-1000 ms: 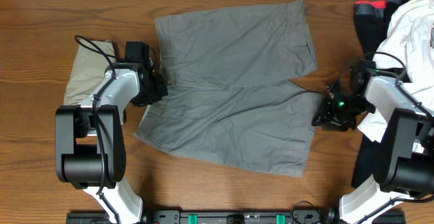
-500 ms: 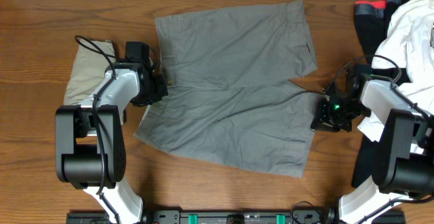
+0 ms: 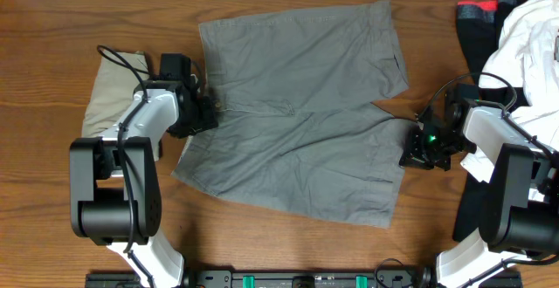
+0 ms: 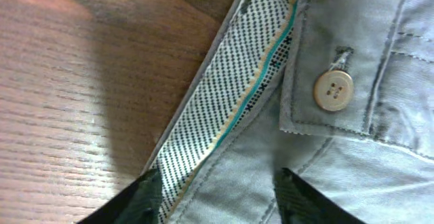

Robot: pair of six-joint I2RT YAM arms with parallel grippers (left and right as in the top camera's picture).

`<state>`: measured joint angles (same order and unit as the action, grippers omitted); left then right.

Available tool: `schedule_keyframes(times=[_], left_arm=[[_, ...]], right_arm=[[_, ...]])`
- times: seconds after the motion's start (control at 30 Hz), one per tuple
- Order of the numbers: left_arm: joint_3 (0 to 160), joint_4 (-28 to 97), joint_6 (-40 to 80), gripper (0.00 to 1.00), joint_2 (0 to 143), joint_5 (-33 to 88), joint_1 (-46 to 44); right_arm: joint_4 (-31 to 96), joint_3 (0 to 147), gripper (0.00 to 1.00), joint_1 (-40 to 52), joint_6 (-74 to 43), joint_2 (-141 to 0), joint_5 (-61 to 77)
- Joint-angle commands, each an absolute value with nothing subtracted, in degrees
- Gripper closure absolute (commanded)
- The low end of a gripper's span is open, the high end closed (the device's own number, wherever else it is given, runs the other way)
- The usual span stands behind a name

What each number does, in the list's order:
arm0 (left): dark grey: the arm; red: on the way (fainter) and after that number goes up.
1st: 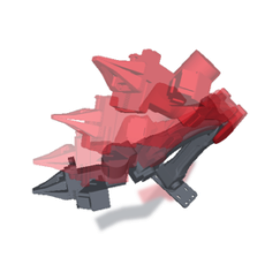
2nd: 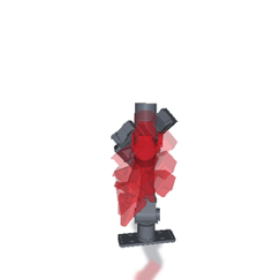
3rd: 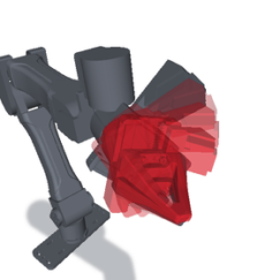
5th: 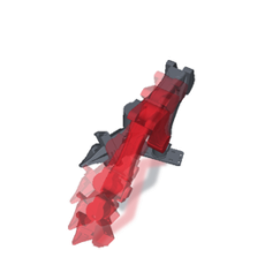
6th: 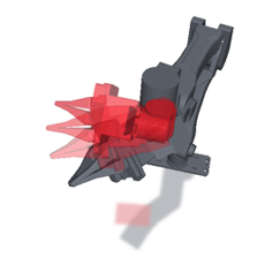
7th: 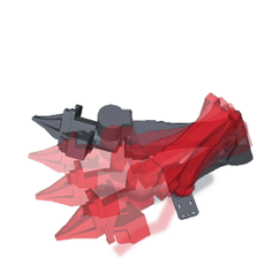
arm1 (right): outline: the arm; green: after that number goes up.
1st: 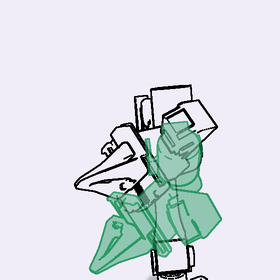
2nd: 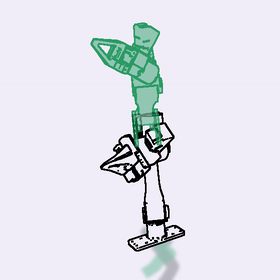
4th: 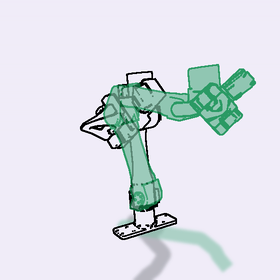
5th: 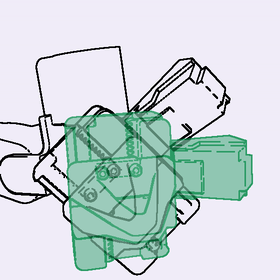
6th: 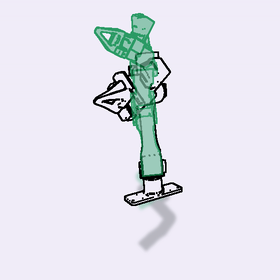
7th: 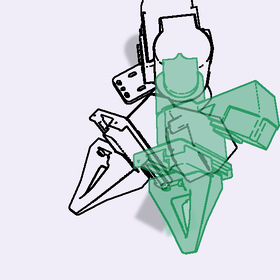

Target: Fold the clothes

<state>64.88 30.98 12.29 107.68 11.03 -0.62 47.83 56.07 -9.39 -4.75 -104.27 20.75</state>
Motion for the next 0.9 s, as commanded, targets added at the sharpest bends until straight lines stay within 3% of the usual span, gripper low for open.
schedule_keyframes(times=[0.0,0.13,0.3,0.4,0.77,0.87], left_arm=[[63.77,30.35,8.27,0.43,105.97,12.93,-0.08],[63.7,27.22,3.36,0.44,106.94,14.41,-0.08],[63.66,23.38,-2.57,0.6,107.48,18.81,-0.08],[63.66,21.26,-6.24,0.61,107.48,22.98,-0.08],[63.61,20.01,-11.4,0.75,107.5,22.9,-0.08],[63.44,20.25,-11.31,0.75,107.61,20.03,-0.08]], right_arm=[[47.57,54.37,0.99,-8.64,-6.02,-105.67,16.05],[47.37,54.37,0.99,-8.6,-6.02,-105.67,16.05],[47.35,54.37,0.99,-8.6,-6.02,-105.67,16.03],[47.27,54.37,0.99,-8.6,-6.02,-105.67,16.05],[47.09,54.37,0.99,-8.6,-6.22,-105.67,16.05],[47.09,54.37,0.99,-8.6,-6.2,-105.67,16.05]])
